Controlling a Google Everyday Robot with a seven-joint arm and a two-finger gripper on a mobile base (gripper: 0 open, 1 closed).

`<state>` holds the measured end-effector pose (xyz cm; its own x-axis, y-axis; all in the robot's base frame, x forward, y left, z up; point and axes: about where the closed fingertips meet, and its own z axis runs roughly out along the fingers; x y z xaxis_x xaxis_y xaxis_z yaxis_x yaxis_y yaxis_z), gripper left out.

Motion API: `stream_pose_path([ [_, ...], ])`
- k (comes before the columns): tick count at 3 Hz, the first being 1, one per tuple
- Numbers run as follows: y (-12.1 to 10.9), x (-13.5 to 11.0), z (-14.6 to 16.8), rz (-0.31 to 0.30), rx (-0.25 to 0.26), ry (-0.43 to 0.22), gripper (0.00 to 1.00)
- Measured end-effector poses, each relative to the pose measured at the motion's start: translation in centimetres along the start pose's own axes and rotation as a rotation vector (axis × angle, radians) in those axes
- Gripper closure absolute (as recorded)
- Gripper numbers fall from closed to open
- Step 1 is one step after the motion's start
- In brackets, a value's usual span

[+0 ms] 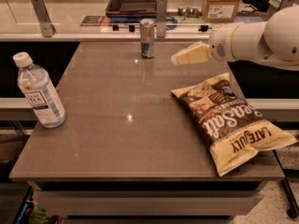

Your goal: Move redbull can near blue plastic bottle

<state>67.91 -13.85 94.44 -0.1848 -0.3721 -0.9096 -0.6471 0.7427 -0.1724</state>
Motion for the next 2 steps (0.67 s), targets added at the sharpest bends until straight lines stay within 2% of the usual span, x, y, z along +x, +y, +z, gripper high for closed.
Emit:
stream_pose_path([
  [1, -1.7, -0.9, 2.3, 0.013, 0.056, -0.025, 0.0],
  [2, -2.4, -1.3, 4.4, 0.038, 0.074, -0.041, 0.0],
])
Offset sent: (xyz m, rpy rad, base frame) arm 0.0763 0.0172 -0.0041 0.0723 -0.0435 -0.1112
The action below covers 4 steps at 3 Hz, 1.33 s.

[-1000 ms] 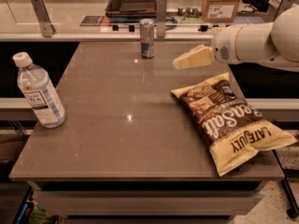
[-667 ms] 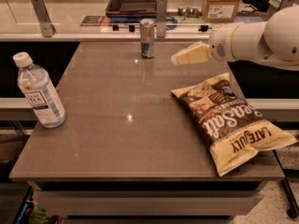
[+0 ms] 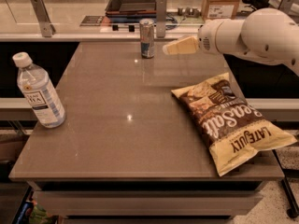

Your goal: Move redbull can near blue plastic bottle

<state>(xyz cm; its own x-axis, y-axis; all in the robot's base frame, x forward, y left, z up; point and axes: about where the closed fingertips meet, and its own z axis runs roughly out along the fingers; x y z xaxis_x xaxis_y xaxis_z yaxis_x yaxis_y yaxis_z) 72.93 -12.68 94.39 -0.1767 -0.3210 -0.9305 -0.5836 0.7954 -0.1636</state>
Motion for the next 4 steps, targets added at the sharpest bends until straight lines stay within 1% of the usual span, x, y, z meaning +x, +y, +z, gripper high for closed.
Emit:
stream_pose_path([
  [1, -0.2, -0.7, 2.6, 0.006, -0.012, -0.021, 0.0],
  [3, -0.7, -2.3, 8.4, -0.003, -0.11, -0.105, 0.0],
  [4, -0.9, -2.8, 10.2, 0.0, -0.151, -0.143, 0.0],
])
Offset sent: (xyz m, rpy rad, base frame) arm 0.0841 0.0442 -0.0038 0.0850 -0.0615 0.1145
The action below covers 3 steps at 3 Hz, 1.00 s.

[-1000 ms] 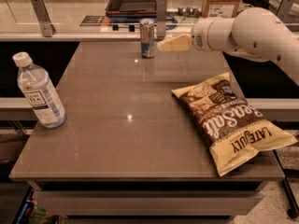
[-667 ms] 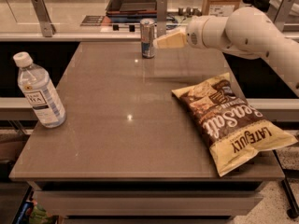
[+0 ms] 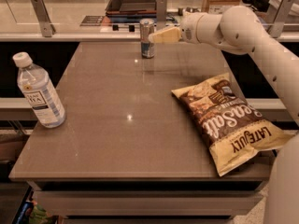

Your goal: Move redbull can near blue plastic bottle

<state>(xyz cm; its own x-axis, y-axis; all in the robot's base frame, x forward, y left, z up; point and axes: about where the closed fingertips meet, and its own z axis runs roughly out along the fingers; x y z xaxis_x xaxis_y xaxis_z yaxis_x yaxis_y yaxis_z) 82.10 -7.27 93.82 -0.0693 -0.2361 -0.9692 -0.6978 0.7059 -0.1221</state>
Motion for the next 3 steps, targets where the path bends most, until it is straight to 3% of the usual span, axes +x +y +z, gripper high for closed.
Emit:
stream_pose_path([
  [3, 1.7, -0.6, 5.3, 0.031, -0.113, -0.087, 0.0],
])
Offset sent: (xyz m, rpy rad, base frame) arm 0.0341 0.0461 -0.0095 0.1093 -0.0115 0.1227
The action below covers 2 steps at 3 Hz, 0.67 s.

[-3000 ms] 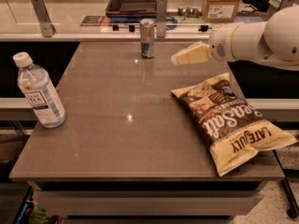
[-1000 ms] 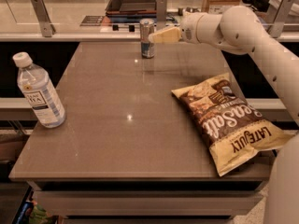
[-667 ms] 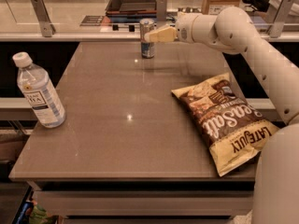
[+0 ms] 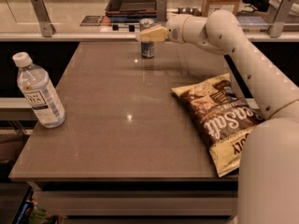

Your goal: Move redbull can near blue plastic bottle

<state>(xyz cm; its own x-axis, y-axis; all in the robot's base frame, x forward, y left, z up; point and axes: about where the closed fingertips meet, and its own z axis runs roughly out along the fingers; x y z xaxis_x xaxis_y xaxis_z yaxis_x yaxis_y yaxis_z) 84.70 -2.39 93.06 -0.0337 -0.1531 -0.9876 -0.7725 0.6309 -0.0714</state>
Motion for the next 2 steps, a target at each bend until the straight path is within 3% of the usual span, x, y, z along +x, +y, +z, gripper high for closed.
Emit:
stream_pose_path([
  [1, 0.72, -0.44, 1.24, -0.002, -0.027, -0.019, 0.16],
  [2, 0.9, -0.39, 1.46, -0.001, -0.031, -0.019, 0.38],
])
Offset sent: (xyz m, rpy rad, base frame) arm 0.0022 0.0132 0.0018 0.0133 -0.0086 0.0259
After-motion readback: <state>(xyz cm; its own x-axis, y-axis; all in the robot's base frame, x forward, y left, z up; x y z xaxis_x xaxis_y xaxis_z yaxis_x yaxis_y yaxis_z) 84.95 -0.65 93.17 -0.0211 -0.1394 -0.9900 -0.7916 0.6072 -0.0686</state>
